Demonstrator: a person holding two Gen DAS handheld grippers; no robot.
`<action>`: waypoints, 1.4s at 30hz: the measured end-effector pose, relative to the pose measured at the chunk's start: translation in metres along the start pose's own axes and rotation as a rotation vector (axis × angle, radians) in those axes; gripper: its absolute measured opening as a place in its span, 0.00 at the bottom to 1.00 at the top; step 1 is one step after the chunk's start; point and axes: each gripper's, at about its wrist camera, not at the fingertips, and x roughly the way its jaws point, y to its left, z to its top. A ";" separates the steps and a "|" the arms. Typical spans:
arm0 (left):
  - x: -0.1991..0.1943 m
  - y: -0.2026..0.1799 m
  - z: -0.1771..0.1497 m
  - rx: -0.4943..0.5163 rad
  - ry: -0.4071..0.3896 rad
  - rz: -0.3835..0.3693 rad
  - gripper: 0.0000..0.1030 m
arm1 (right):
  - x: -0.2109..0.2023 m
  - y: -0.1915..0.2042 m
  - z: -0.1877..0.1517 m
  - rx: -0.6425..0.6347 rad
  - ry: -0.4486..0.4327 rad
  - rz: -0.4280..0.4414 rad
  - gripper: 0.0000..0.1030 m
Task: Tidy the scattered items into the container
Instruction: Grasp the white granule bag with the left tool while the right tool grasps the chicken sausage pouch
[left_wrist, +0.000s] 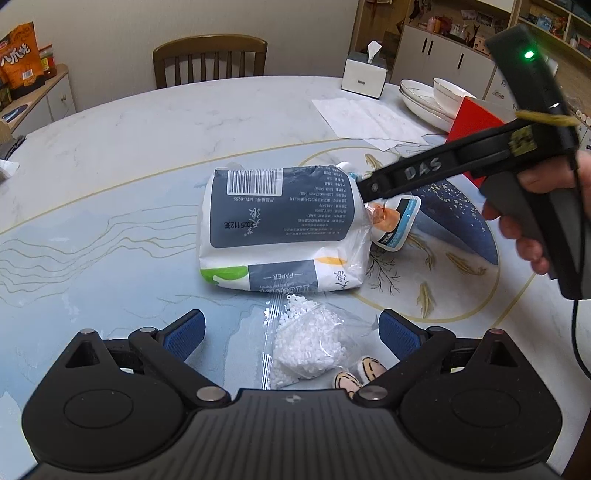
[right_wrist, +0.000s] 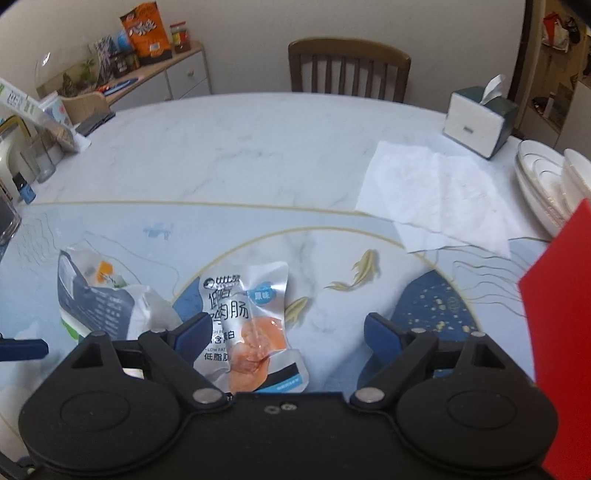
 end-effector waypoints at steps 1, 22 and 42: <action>0.000 0.000 0.000 0.001 -0.004 0.000 0.98 | 0.001 0.002 0.000 -0.009 0.005 0.005 0.86; 0.005 0.004 -0.009 -0.012 0.009 0.002 0.82 | 0.012 0.022 0.000 -0.144 -0.011 0.042 0.77; 0.007 -0.001 -0.001 -0.012 0.006 -0.016 0.39 | 0.000 0.026 -0.002 -0.211 -0.058 0.022 0.40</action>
